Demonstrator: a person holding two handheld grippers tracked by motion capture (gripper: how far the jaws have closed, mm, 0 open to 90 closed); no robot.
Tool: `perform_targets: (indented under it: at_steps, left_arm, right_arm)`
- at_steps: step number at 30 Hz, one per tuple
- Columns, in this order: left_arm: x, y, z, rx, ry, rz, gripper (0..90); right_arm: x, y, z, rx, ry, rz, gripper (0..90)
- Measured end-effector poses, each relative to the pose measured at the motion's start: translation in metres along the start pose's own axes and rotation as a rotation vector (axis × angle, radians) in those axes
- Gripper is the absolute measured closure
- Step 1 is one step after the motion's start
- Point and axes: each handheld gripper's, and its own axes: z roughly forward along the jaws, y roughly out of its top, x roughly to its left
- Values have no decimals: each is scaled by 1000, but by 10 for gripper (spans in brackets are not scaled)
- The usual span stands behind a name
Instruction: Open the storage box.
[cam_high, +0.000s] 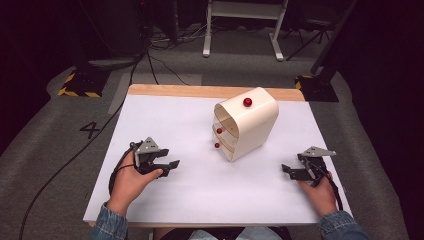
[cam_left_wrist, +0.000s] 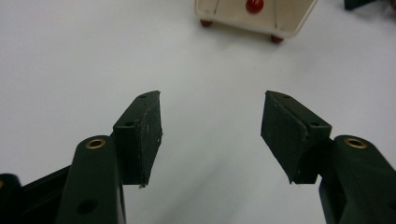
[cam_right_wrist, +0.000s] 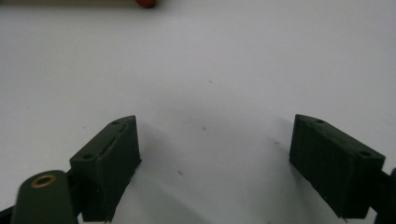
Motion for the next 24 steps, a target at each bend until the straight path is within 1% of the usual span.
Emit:
perform_targets:
  at_steps: [3, 5, 7, 10, 11, 12, 13, 16, 19, 24]
  left_arm:
    - [-3, 4, -5, -64, 1, 19, 391]
    - [-4, 5, -7, -95, -1, 27, 392]
    - [-6, 7, -7, -123, 5, 48, 390]
    - [-8, 9, -6, -138, 14, 77, 388]
    - [-9, 10, -6, -154, 17, 79, 388]
    - [-9, 10, -6, -154, 17, 79, 388]
    - [-10, 11, -5, -170, 15, 83, 388]
    - [-13, 11, -1, -193, 9, 81, 388]
    - [-15, 12, 5, -205, 2, 87, 389]
    - [-17, 16, 12, -207, -2, 101, 389]
  right_arm:
    - [0, 0, 0, 0, 0, 0, 163]
    - [0, 0, 0, 0, 0, 0, 163]
    - [0, 0, 0, 0, 0, 0, 163]
    - [0, 0, 0, 0, 0, 0, 163]
    - [0, 0, 0, -1, 0, 0, 163]
    - [0, 0, 0, -1, 0, 0, 163]
    - [0, 0, 0, -1, 0, 0, 163]
    - [0, 0, 0, -1, 0, -1, 164]
    - [0, 0, 0, -1, 0, -1, 164]
    - [0, 0, 0, -2, -2, -1, 165]
